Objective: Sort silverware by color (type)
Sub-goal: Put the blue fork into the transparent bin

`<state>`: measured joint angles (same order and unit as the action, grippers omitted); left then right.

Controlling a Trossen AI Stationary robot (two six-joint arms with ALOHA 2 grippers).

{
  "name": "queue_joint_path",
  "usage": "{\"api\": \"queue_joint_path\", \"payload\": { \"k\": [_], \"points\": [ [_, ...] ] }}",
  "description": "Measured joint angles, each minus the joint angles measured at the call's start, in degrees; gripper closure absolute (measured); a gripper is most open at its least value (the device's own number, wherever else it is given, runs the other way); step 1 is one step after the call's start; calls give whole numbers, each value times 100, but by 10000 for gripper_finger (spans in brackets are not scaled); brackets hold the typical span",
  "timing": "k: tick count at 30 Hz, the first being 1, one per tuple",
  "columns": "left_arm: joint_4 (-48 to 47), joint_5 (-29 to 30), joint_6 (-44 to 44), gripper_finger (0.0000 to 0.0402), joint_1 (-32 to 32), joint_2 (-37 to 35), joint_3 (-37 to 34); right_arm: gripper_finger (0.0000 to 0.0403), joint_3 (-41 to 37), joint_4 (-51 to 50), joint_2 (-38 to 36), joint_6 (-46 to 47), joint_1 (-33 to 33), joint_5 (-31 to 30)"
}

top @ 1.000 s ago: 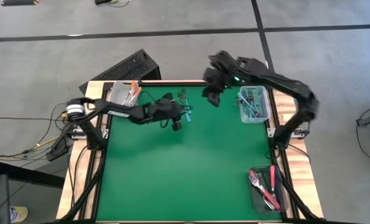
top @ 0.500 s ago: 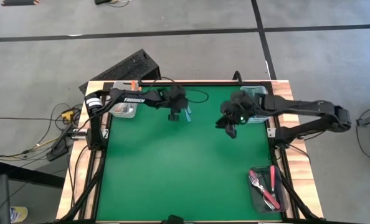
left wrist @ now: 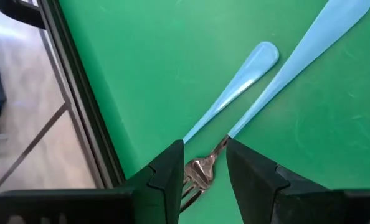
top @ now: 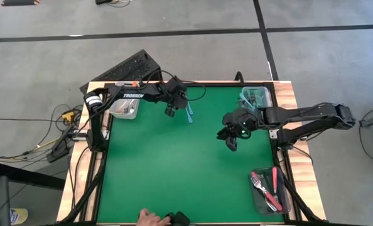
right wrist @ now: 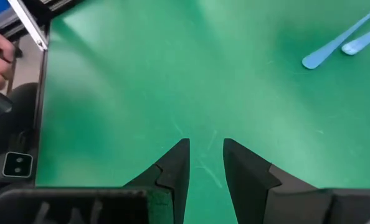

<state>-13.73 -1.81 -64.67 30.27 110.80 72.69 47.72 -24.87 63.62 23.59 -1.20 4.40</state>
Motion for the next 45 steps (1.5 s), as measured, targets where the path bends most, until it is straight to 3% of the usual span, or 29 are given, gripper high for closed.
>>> {"api": "queue_joint_path", "payload": {
  "k": [12,17,23,27,33,45],
  "points": [
    [-124,-425,-197,292,126,258,115,281,0,42,-34,-141,-319,0],
    [-639,-243,-320,292,124,775,711,281,0,32,-34,-168,-429,3],
    [-1934,-337,-412,295,184,1208,1626,281,0,-43,-23,-249,-395,9],
    [-2552,-252,-458,321,189,1433,2034,281,0,24,-21,-264,-368,10],
    [-2845,-430,-475,394,210,1497,2302,281,0,27,17,-113,-285,3],
    [-2783,-326,-297,389,25,1497,2302,281,0,5,16,-2,57,-131]
  ]
}}
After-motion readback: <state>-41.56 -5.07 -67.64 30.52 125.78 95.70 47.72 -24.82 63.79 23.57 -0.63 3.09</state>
